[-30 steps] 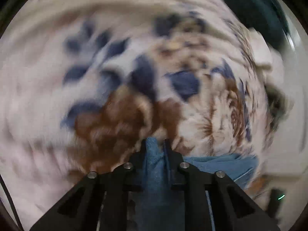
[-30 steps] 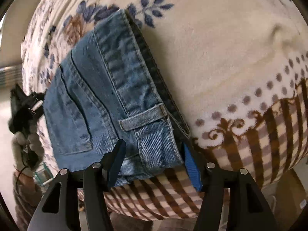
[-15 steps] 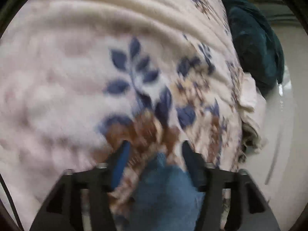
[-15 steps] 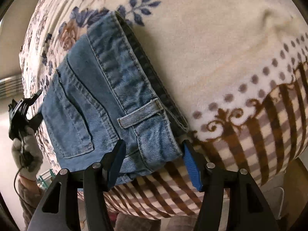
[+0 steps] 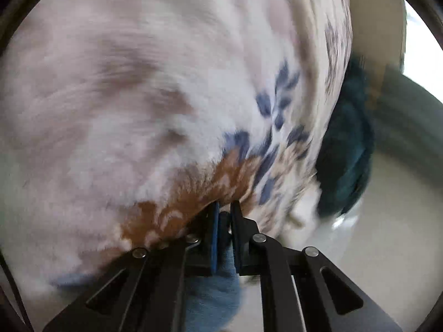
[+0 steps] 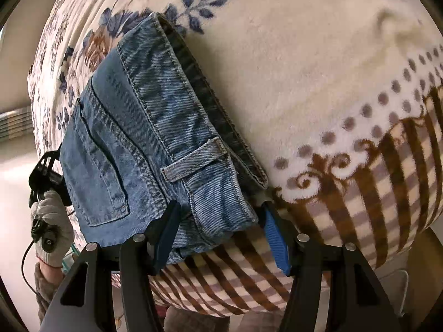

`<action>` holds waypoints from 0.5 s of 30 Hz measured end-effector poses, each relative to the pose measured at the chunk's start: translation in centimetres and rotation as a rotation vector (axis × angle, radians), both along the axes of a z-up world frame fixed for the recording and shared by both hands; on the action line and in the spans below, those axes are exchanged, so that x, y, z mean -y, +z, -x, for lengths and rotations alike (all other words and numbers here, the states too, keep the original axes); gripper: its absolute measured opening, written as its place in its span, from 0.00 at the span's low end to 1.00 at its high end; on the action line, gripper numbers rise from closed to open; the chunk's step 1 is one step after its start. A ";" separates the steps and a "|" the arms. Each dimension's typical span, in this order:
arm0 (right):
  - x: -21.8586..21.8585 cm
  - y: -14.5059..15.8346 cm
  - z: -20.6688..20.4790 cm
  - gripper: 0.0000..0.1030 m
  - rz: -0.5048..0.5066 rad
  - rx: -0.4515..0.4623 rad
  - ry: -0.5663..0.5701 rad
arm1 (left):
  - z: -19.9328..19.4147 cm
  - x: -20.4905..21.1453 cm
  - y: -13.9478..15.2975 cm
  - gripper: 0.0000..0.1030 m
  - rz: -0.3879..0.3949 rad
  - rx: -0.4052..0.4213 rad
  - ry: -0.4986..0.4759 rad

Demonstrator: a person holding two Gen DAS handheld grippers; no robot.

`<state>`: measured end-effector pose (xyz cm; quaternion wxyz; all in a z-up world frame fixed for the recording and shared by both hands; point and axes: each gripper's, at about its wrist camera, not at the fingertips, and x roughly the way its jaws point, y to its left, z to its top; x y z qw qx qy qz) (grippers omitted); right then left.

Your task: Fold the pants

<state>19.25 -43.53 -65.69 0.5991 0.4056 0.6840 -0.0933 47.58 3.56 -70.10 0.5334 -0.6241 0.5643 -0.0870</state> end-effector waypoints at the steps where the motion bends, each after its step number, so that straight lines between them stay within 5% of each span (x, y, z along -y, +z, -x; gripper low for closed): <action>1: 0.0 0.0 -0.2 0.61 0.000 0.000 0.004 | 0.0 -0.1 0.0 0.06 0.015 -0.005 0.016; 4: -0.2 0.3 -0.6 0.61 -0.003 0.008 0.019 | -1.1 -0.2 1.7 0.09 -0.030 0.048 -0.019; 5: -0.2 0.4 -0.8 0.61 0.001 0.009 0.028 | -1.9 0.1 3.2 0.14 -0.142 0.063 -0.118; 7: -0.3 0.8 -0.9 0.66 0.009 0.021 0.028 | -2.4 1.4 5.3 0.52 -0.280 0.113 -0.244; 8: -0.1 1.0 -0.8 0.71 0.007 0.034 0.014 | -2.4 2.1 6.6 0.60 -0.353 0.140 -0.315; 10: 0.3 1.3 -0.5 0.86 -0.009 0.070 -0.035 | -1.8 3.7 8.8 0.69 -0.475 0.211 -0.450; 12: 0.9 1.2 0.2 0.86 -0.028 0.095 -0.098 | -0.4 5.4 10.0 0.69 -0.582 0.245 -0.585; 15: 1.5 -0.3 1.8 0.86 -0.102 0.071 -0.221 | 3.2 6.1 9.9 0.93 -0.661 0.267 -0.709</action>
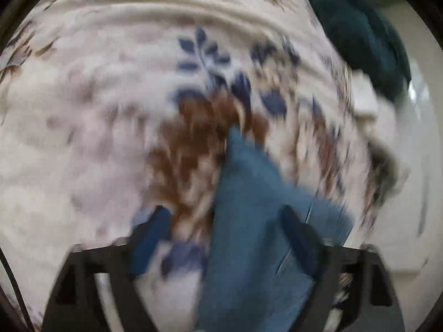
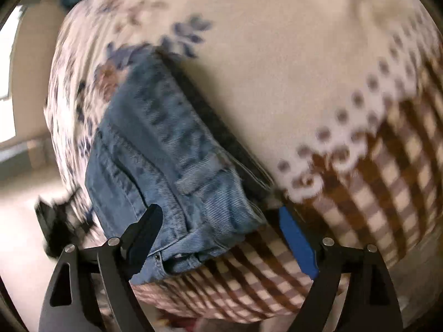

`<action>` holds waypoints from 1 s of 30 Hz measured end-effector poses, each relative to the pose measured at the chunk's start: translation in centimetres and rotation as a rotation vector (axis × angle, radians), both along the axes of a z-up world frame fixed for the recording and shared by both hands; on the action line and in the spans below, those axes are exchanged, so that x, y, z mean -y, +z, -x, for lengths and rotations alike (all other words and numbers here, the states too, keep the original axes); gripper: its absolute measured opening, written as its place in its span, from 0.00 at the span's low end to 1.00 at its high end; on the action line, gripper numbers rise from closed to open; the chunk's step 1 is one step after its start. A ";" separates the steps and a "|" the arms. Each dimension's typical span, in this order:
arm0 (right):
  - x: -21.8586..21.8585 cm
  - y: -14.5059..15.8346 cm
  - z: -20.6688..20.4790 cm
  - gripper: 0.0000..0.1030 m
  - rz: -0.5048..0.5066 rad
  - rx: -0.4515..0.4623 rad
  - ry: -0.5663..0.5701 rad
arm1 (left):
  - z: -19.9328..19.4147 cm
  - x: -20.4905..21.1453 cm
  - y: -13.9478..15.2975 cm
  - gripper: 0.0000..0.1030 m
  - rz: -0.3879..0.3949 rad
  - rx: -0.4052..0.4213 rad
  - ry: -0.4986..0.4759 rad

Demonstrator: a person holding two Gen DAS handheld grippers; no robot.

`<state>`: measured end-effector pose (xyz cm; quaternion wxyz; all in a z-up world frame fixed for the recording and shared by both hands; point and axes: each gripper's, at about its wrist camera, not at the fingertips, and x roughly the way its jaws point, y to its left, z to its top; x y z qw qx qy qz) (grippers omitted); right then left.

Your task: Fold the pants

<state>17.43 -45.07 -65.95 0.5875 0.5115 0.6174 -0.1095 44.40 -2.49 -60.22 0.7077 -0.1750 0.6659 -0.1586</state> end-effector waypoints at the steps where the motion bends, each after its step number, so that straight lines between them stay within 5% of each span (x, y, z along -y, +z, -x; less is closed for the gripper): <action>1: -0.1 -1.2 0.8 0.86 -0.062 -0.021 -0.046 | 1.0 0.3 -0.2 0.94 -0.002 -0.013 -0.021; 3: -0.4 -3.2 1.9 0.82 -0.175 -0.015 -0.134 | 3.0 -0.4 -0.6 0.94 0.015 -0.046 -0.033; 4: -0.5 -3.9 2.5 0.45 -0.207 0.018 -0.191 | 3.8 -0.5 -0.6 0.94 0.019 -0.058 -0.035; 5: -0.5 -3.7 2.8 0.27 -0.195 0.052 -0.221 | 4.4 -0.3 -0.7 0.94 0.021 -0.068 -0.039; 9: -2.0 1.6 2.3 0.20 0.003 0.172 -0.134 | 5.9 0.4 -1.8 0.94 0.002 -0.092 -0.064; 12: -2.7 0.7 2.6 0.24 -0.001 0.129 -0.076 | 6.1 0.2 -2.3 0.94 0.018 -0.100 -0.067; 15: -1.7 -3.4 4.0 0.64 -0.216 0.108 -0.214 | 5.4 0.2 -2.5 0.95 0.042 -0.101 -0.073; 18: -1.4 -4.8 4.9 0.78 -0.320 0.259 -0.299 | 4.7 0.8 -3.1 0.97 0.056 -0.102 -0.086; 26: -4.4 -7.7 -0.6 0.82 -0.404 0.417 -0.281 | 4.1 1.2 -4.2 1.00 0.100 -0.104 -0.086; 30: -5.2 -7.8 -2.2 0.79 -0.348 0.404 -0.283 | 3.7 1.1 -4.1 0.98 0.117 -0.105 -0.059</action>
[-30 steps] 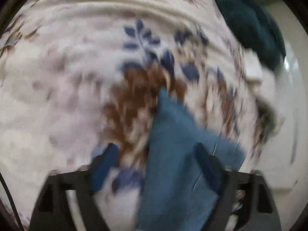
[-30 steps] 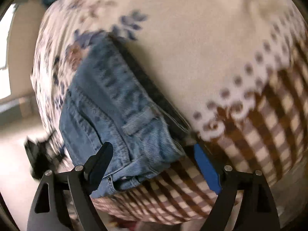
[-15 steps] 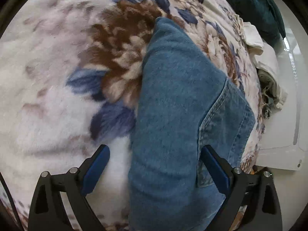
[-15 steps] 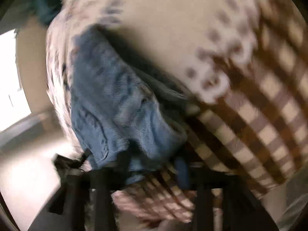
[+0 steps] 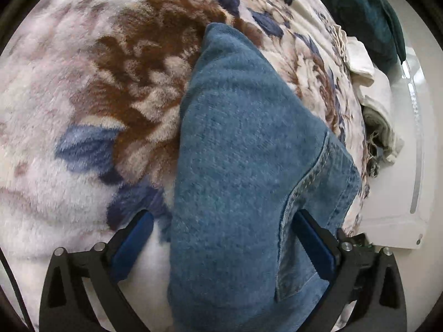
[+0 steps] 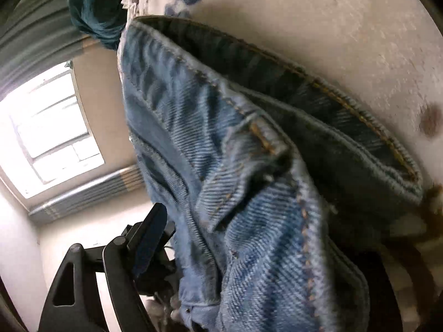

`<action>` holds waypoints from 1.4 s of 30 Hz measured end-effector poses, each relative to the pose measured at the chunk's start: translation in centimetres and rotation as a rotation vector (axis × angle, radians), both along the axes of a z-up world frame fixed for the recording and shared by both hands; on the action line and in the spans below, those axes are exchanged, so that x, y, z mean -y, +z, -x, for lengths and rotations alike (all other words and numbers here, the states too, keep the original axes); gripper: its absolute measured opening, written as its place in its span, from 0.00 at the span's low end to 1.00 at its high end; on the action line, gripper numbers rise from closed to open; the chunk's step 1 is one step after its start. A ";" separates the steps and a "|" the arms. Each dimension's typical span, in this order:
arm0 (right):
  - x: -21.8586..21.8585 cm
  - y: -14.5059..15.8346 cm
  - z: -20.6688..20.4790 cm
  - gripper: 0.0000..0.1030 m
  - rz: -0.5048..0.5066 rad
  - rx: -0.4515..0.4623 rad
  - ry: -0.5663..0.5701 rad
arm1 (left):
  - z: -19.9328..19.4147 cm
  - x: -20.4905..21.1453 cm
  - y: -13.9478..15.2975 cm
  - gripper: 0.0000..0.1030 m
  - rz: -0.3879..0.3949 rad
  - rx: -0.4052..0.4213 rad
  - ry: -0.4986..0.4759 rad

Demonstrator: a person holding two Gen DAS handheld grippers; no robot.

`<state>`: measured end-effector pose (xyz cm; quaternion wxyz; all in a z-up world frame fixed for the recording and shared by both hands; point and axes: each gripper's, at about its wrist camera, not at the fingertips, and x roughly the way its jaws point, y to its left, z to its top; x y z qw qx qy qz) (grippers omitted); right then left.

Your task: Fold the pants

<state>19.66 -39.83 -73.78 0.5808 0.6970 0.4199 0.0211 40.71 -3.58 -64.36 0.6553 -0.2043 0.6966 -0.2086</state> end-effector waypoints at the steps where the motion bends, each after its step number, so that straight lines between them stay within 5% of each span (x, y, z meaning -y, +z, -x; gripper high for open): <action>1: 0.0 -0.3 0.2 0.70 -0.007 -0.011 -0.021 | 0.0 0.2 0.4 0.81 0.011 0.027 -0.003; 4: -0.3 0.9 0.7 0.39 0.062 -0.052 0.013 | 0.2 1.5 2.4 0.45 0.001 0.098 -0.051; 7: -0.2 3.3 0.9 0.33 0.113 -0.059 0.029 | 0.8 1.3 4.3 0.32 0.011 0.119 -0.047; 18: -2.8 16.7 -1.1 0.30 0.285 0.046 0.097 | -1.5 -2.2 12.7 0.30 0.133 0.174 -0.015; 25: -6.8 21.3 -14.5 0.30 0.343 0.149 0.141 | -11.9 -6.1 16.3 0.30 0.143 0.262 0.019; 33: -12.5 18.6 -34.4 0.30 0.335 0.272 0.198 | -27.7 -11.6 14.4 0.30 0.069 0.376 0.081; 39: -16.2 11.0 -44.8 0.29 0.342 0.254 0.275 | -35.0 -15.4 4.6 0.31 0.029 0.259 0.126; 42: -17.9 6.0 -46.1 0.38 0.329 0.124 0.334 | -35.1 -16.1 0.6 0.51 -0.018 0.221 0.117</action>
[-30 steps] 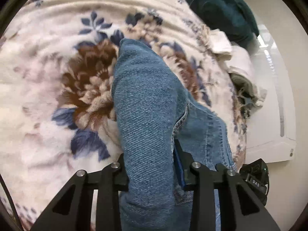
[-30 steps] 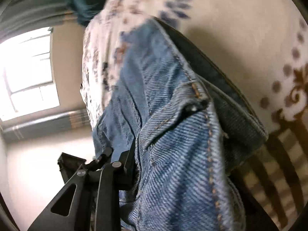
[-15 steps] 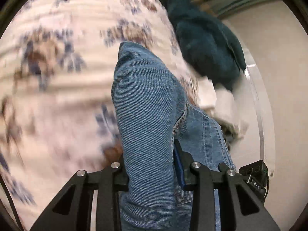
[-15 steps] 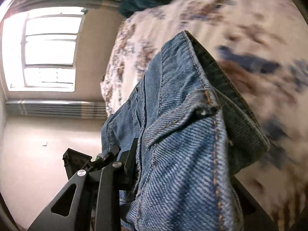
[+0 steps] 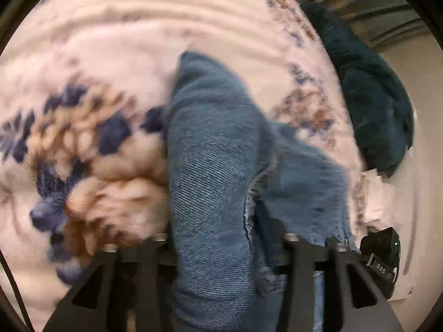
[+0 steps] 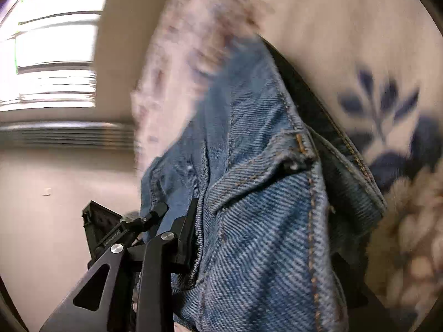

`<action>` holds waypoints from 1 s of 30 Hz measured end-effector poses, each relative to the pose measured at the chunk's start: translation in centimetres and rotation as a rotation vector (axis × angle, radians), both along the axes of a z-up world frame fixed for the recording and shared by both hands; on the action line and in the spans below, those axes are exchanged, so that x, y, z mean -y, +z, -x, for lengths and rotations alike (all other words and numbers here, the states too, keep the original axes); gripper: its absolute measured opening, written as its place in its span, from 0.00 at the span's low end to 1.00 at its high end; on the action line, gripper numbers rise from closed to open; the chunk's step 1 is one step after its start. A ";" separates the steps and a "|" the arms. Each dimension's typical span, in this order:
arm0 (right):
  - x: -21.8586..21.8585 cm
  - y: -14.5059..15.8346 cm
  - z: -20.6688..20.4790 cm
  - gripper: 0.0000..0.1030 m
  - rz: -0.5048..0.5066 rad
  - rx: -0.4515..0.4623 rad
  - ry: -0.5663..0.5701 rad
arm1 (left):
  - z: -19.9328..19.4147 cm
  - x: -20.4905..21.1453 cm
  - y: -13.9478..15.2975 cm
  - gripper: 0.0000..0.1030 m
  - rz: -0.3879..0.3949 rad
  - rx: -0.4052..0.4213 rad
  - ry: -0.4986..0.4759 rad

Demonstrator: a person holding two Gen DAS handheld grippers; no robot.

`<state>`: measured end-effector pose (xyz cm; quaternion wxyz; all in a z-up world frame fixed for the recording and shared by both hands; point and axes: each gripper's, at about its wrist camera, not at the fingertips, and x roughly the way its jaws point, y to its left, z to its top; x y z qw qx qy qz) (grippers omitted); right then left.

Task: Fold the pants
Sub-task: 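Open both tools and release the folded jeans square on the bed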

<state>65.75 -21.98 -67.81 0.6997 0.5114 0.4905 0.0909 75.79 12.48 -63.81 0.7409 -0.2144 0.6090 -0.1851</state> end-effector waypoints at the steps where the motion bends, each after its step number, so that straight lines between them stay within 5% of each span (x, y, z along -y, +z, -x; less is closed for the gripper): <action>1: -0.1 -1.1 0.2 0.49 -0.011 -0.034 0.004 | 0.2 -0.2 0.0 0.54 0.015 -0.002 0.011; 3: 0.0 -1.7 -0.1 0.58 -0.046 -0.052 0.017 | 0.7 0.0 0.6 0.59 -0.020 -0.028 0.026; 5: 0.5 -0.7 0.0 0.77 -0.018 -0.074 0.041 | 1.5 0.7 1.8 0.65 -0.106 -0.032 0.022; 6: 0.7 0.5 0.1 0.88 0.041 -0.086 0.061 | 2.2 1.3 2.8 0.74 -0.186 -0.011 0.016; 7: 0.7 1.1 0.1 0.89 0.104 -0.095 0.080 | 2.9 2.0 3.8 0.84 -0.276 0.018 0.007; 11: -1.6 7.1 -0.1 0.90 0.666 -0.143 0.239 | 6.7 5.3 6.8 0.89 -0.507 0.134 -0.050; 14: -3.3 10.0 -0.2 0.90 0.871 -0.122 0.315 | 8.0 6.1 7.8 0.89 -0.551 0.137 -0.060; 23: -4.6 16.6 3.3 0.91 0.932 -0.137 0.318 | 10.7 7.8 12.9 0.89 -0.585 0.134 -0.012; 30: -4.8 24.4 8.3 0.91 0.950 -0.084 0.308 | 14.4 7.9 20.4 0.89 -0.594 0.197 0.040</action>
